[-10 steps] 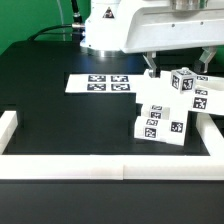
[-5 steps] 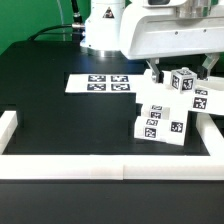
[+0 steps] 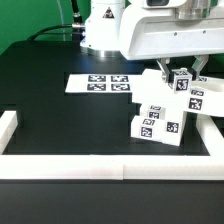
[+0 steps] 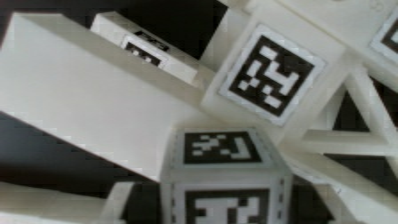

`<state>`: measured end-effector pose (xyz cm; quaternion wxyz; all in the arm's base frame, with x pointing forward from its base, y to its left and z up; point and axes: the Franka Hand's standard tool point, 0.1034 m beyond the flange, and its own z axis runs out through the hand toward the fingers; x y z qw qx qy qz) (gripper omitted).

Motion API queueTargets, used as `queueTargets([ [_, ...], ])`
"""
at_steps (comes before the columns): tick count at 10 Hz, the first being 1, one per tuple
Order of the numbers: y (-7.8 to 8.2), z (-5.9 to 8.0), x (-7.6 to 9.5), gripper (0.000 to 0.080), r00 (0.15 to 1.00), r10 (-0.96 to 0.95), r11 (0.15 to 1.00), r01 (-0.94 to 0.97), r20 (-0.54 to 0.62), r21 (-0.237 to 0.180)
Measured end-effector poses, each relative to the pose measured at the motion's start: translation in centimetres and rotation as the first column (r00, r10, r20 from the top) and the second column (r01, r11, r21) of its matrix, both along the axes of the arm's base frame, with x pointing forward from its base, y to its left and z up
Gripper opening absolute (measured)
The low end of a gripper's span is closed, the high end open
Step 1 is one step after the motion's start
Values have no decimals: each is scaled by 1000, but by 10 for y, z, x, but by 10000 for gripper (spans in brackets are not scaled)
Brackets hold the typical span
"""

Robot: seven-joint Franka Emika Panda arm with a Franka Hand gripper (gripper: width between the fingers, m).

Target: Assemble chair

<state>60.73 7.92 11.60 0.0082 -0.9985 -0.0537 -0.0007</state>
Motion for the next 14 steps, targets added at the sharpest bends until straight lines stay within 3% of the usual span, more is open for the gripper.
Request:
queueTargets([
  [6, 1, 0, 0, 287, 922, -388, 922, 388, -7, 0],
  [9, 2, 0, 0, 288, 829, -560, 829, 560, -10, 0],
  [14, 4, 0, -1, 288, 572, -820, 573, 820, -15, -7],
])
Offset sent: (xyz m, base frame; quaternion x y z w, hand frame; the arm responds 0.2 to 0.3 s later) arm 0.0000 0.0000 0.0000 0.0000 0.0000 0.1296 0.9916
